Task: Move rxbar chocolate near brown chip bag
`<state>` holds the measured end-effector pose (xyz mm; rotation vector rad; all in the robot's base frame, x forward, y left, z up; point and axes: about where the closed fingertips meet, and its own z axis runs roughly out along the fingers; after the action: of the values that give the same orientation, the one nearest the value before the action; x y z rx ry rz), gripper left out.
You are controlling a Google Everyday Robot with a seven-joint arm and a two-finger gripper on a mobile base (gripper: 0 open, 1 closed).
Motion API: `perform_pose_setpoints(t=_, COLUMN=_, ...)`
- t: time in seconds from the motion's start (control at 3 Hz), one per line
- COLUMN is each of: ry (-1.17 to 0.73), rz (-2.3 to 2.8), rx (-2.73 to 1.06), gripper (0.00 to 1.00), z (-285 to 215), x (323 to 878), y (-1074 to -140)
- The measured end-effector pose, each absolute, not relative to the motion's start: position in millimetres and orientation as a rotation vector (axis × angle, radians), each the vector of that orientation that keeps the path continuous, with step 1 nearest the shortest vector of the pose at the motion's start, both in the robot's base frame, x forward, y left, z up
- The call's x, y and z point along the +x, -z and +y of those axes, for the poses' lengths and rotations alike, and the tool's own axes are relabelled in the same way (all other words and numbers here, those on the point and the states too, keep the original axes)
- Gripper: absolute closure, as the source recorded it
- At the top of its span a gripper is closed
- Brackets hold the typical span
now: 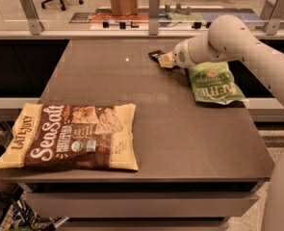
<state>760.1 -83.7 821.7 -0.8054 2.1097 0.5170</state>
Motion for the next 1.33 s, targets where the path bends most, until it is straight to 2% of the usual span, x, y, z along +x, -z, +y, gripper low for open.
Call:
perform_pose_setpoints(t=0.67, ry=-0.517, rz=2.11, rx=-0.806, gripper=1.0, z=-83, x=760, y=-822)
perform_pose_setpoints(t=1.33, ry=-0.418, rz=2.09, rx=-0.812, gripper=1.0, z=-73, x=756, y=-843)
